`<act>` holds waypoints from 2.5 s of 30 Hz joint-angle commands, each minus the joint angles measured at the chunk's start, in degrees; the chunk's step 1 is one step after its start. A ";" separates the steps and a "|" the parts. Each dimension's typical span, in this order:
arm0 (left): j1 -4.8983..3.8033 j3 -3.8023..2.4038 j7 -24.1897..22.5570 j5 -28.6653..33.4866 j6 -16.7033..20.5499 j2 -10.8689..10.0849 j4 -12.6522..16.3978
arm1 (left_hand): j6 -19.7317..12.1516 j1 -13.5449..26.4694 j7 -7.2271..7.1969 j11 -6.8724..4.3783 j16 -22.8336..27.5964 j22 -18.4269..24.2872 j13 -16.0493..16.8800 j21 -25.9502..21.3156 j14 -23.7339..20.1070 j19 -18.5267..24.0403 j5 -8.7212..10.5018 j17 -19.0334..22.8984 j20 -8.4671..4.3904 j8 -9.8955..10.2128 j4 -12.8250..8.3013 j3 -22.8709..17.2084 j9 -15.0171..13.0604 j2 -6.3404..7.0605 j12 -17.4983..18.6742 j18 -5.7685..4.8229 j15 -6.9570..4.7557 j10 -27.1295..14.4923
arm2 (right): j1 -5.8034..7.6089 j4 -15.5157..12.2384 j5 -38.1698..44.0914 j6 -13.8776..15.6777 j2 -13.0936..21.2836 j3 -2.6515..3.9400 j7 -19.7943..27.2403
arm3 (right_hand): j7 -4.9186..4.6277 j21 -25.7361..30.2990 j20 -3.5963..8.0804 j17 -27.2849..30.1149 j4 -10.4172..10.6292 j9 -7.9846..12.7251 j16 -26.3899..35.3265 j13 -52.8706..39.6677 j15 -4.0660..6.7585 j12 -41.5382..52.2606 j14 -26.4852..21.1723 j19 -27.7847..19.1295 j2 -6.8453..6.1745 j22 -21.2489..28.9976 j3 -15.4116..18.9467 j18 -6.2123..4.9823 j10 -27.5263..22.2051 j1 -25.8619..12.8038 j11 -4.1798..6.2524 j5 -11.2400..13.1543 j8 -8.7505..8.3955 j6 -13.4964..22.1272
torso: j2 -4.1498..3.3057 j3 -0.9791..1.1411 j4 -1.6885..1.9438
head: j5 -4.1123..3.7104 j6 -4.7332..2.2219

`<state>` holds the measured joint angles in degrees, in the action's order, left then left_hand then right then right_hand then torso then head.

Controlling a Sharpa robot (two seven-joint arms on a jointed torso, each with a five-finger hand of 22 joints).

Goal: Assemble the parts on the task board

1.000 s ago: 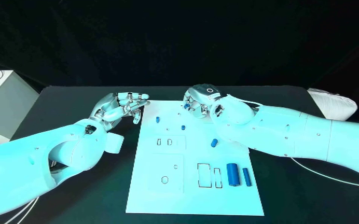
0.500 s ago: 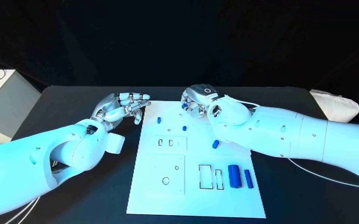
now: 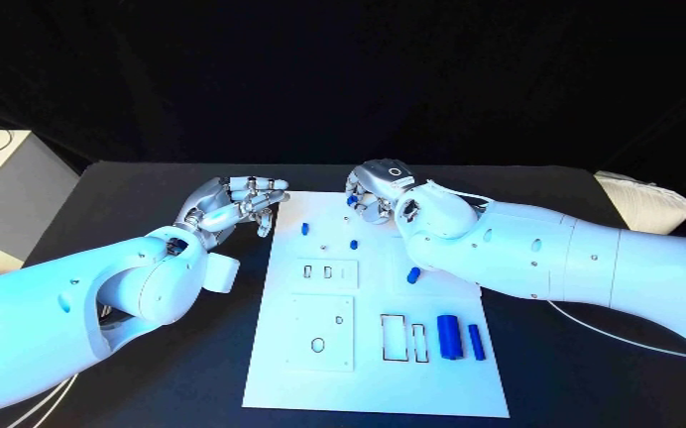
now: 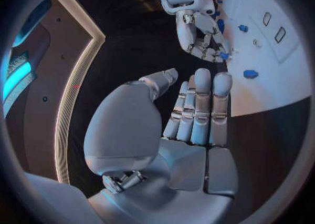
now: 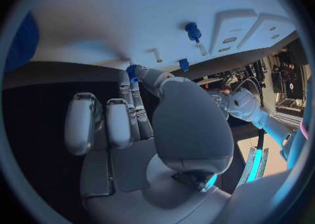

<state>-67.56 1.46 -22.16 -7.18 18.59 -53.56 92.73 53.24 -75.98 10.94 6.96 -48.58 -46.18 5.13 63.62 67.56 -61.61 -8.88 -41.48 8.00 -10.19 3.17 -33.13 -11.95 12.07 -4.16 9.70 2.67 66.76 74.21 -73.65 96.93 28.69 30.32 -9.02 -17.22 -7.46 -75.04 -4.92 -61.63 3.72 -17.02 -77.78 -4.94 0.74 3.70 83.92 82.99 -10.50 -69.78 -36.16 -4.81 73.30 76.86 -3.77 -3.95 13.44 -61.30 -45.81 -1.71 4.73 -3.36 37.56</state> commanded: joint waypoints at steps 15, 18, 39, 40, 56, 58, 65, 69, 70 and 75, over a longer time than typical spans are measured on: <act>-0.16 -0.06 -0.07 -0.26 -1.15 0.09 0.02 | -0.31 0.50 0.12 0.09 -0.39 -0.15 0.09 0.44 -0.50 0.39 0.14 -0.09 0.13 -0.26 0.35 -0.05 -0.10 -0.05 -0.20 -0.79 -0.10 -0.33 | -0.12 1.02 1.25 -3.09 -0.71 0.00 -0.46 | -0.56 0.96 0.11 1.18 0.37 -3.33 0.14 0.34 0.04 -0.25 0.84 -0.48 -1.11 0.98 0.04 0.52 -1.15 -0.88 -0.28 0.10 -0.57 1.53 | -0.17 -0.16 0.10 | 0.01 0.29; -0.17 -0.06 -0.07 -0.26 -1.15 0.07 -0.01 | -0.31 0.50 0.12 0.09 -0.39 -0.15 0.09 0.44 -0.50 0.39 0.14 -0.09 0.13 -0.26 0.35 -0.05 -0.10 -0.05 -0.20 -0.79 -0.10 -0.33 | -0.12 1.01 1.18 -2.34 -0.61 0.00 -0.31 | -1.14 2.31 -0.28 2.83 0.67 -3.44 0.89 0.76 -0.48 -0.30 0.37 -1.21 -2.09 2.53 -0.09 0.21 -3.14 -1.44 -0.85 0.27 -1.30 2.88 | -0.16 -0.16 0.07 | -0.01 0.28; -0.14 -0.04 -0.24 -0.21 -1.64 0.29 -1.18 | -0.56 0.23 0.10 0.10 -0.49 0.18 0.11 0.36 -0.63 0.84 0.11 -0.06 0.13 -0.20 0.18 -0.19 -0.15 -0.12 -0.14 -0.69 -0.11 -0.62 | 0.54 -12.92 -3.70 8.56 13.63 1.07 3.04 | -3.20 25.92 -1.52 17.99 12.55 -2.06 10.62 0.71 -1.76 7.55 -2.67 -6.44 -0.78 26.82 22.63 -3.73 -15.39 11.70 -2.80 -0.51 -6.05 8.83 | 0.44 0.21 -0.58 | -0.78 -0.46; -0.14 -0.04 -0.28 -0.20 -1.71 0.31 -1.31 | -0.57 0.18 0.08 0.10 -0.47 0.85 0.11 -0.03 -0.69 1.32 0.11 -0.05 0.13 -0.20 0.16 -0.23 -0.15 -0.15 -0.14 -0.55 -0.11 -0.65 | 0.71 -13.34 -4.44 9.40 14.69 1.11 3.84 | -3.26 24.47 -1.47 16.78 12.60 -1.96 9.87 0.78 -1.75 7.74 -2.32 -5.74 -0.94 25.19 21.44 -3.45 -14.12 11.86 -2.75 -0.58 -6.00 8.19 | 0.48 0.23 -0.65 | -0.93 -0.54; -0.11 -0.03 -0.71 -0.12 -2.57 0.86 -2.57 | -0.62 -0.05 0.10 0.11 -0.30 1.55 0.14 -0.44 -1.04 1.99 0.11 0.07 0.14 -0.22 0.01 -0.40 -0.21 -0.26 -0.16 -0.40 -0.11 -0.74 | 1.94 -9.35 -21.44 -1.21 20.82 1.22 8.69 | -1.71 -5.84 -0.49 -21.37 12.86 -1.33 -9.88 -68.71 -0.76 74.06 4.62 3.10 -1.15 -9.74 29.15 2.41 4.91 6.02 -0.69 -6.03 -5.71 9.39 | 1.02 0.56 -1.20 | -1.69 -0.88; -0.11 -0.03 -0.74 -0.12 -2.75 0.91 -2.60 | -0.63 -0.09 0.10 0.11 -0.30 1.34 0.15 -0.31 -1.06 1.87 0.10 0.08 0.13 -0.22 -0.01 -0.43 -0.21 -0.30 -0.17 -0.44 -0.11 -0.74 | 1.95 -8.82 -21.11 -2.82 20.58 1.21 7.89 | -1.79 -7.28 -0.77 -23.06 12.90 -1.39 -10.51 -72.78 -0.79 77.36 4.95 3.58 -0.89 -11.41 29.92 2.76 7.14 5.57 -0.88 -5.87 -5.15 9.46 | 0.97 0.55 -1.09 | -1.72 -0.73; -0.10 -0.03 -0.81 -0.11 -3.04 0.82 -2.44 | -0.63 -0.10 0.10 0.11 -0.30 1.26 0.15 -0.26 -1.06 1.81 0.10 0.08 0.13 -0.22 -0.01 -0.44 -0.22 -0.30 -0.17 -0.46 -0.11 -0.74 | 1.52 -7.05 -19.64 -6.86 18.89 1.15 5.00 | -1.97 -11.15 -1.07 -25.86 12.91 -1.48 -11.47 -80.59 -1.02 83.22 5.52 5.16 -0.64 -15.87 30.84 3.73 12.79 5.06 -0.90 -6.24 -3.99 9.48 | 0.80 0.54 -1.11 | -1.65 -0.68; -0.10 -0.03 -0.81 -0.11 -3.04 0.73 -2.35 | -0.65 -0.16 0.13 0.12 -0.30 1.25 0.15 -0.25 -1.07 1.84 0.09 0.09 0.13 -0.22 -0.05 -0.48 -0.23 -0.34 -0.17 -0.46 -0.11 -0.76 | 1.25 -6.87 -18.81 -7.85 18.24 1.13 3.40 | -1.96 -12.03 -1.10 -26.16 12.91 -1.50 -11.56 -81.52 -1.04 83.87 5.58 5.57 -0.60 -16.87 30.97 3.97 13.57 4.80 -0.90 -6.60 -3.78 9.42 | 0.66 0.53 -1.00 | -1.94 -0.50; -0.10 -0.03 -0.80 -0.11 -3.04 0.70 -2.32 | -0.65 -0.16 0.13 0.12 -0.30 1.25 0.15 -0.25 -1.07 1.84 0.09 0.09 0.13 -0.22 -0.05 -0.48 -0.23 -0.34 -0.17 -0.46 -0.11 -0.76 | 1.20 -6.87 -18.65 -7.98 18.13 1.13 3.07 | -1.95 -12.10 -1.10 -26.16 12.91 -1.51 -11.56 -81.58 -1.04 83.92 5.58 5.61 -0.58 -16.95 30.97 3.99 13.62 4.76 -0.89 -6.62 -3.74 9.37 | 0.64 0.52 -0.96 | -2.02 -0.48; -0.11 -0.03 -0.76 -0.11 -2.98 0.60 -2.22 | -0.65 -0.16 0.13 0.12 -0.30 1.25 0.15 -0.25 -1.07 1.84 0.09 0.09 0.13 -0.22 -0.05 -0.48 -0.23 -0.34 -0.17 -0.46 -0.11 -0.76 | 0.97 -6.73 -18.08 -8.34 17.62 1.13 1.87 | -1.72 -12.91 -1.07 -26.66 12.85 -1.75 -11.72 -83.25 -0.94 85.07 5.69 5.99 -0.37 -17.88 30.87 4.21 15.08 4.64 -0.73 -6.73 -3.06 8.55 | 0.51 0.50 -0.85 | -2.12 -0.60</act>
<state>-67.61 1.47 -22.17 -7.23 16.71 -52.99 90.29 53.04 -75.98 11.15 6.96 -48.81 -44.87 5.22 63.56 66.94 -60.07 -8.88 -41.45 8.10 -10.19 3.01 -33.29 -12.10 12.07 -4.16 9.68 2.47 66.34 75.25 -80.41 77.54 22.82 48.05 -7.90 -13.28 -9.04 -87.76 -5.66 -74.96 16.60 -18.73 -89.21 -74.95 0.09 88.64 83.93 84.11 -11.15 -74.94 -5.62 -1.67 83.83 81.72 -4.65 -10.44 10.18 -52.38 -45.17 -1.20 3.76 -5.38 37.07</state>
